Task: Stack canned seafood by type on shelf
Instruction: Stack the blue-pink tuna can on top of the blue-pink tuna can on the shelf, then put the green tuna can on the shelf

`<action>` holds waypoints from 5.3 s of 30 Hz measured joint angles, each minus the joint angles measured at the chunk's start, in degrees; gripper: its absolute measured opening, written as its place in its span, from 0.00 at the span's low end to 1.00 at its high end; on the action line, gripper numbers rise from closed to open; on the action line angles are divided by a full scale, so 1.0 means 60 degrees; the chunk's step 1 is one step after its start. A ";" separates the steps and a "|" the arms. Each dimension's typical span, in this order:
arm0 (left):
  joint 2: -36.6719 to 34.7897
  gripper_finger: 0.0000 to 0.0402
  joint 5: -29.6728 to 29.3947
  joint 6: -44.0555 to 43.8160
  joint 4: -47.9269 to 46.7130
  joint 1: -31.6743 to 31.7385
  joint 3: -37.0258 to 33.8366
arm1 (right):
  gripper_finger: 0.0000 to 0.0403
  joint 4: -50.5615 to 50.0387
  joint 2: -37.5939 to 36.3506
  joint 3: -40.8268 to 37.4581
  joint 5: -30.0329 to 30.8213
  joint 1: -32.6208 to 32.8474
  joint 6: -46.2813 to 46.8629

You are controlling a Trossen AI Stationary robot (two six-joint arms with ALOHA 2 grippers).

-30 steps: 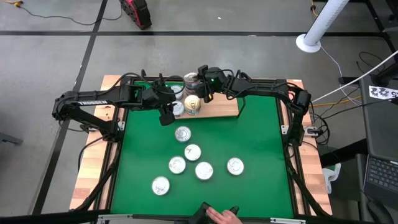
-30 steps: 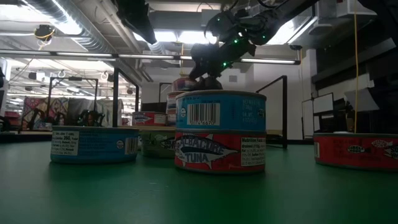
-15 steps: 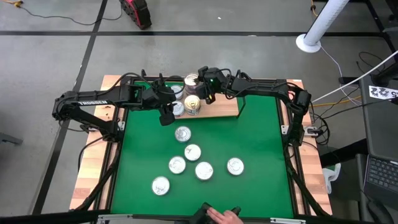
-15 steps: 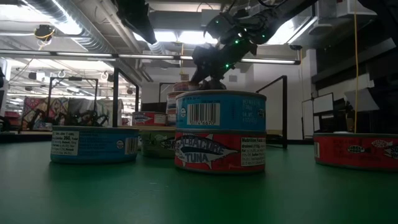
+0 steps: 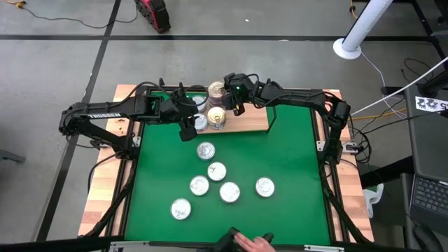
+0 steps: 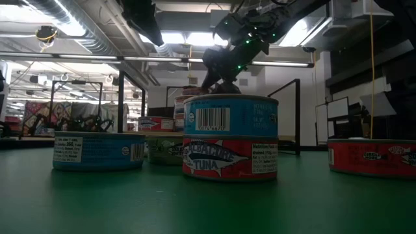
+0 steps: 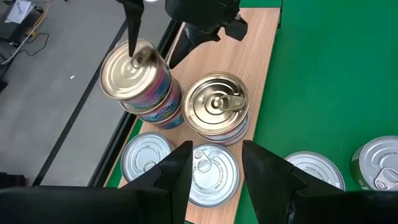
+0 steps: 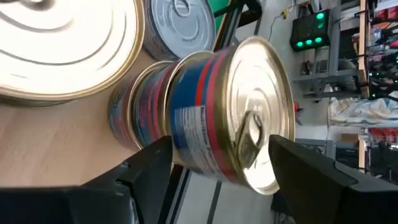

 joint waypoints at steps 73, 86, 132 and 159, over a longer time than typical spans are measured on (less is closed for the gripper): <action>0.3776 0.33 0.1938 -0.0710 0.2698 -0.2557 -0.2251 | 0.66 -0.0825 -0.4092 -0.4277 0.0710 0.5697 0.8526; 0.4401 0.33 0.0823 -0.0745 0.2979 -0.2557 -0.2251 | 0.66 0.0445 -0.2178 -0.4422 0.0761 0.5697 0.6537; 0.4652 0.00 0.0807 -0.1188 0.2969 -0.2562 -0.1267 | 0.66 0.1913 -0.1376 -0.4422 0.2114 0.5697 0.4273; 0.4634 0.00 0.2122 -0.2016 0.3982 -0.1858 -0.0179 | 0.66 0.1794 -0.1381 -0.4415 0.3562 0.5703 0.3735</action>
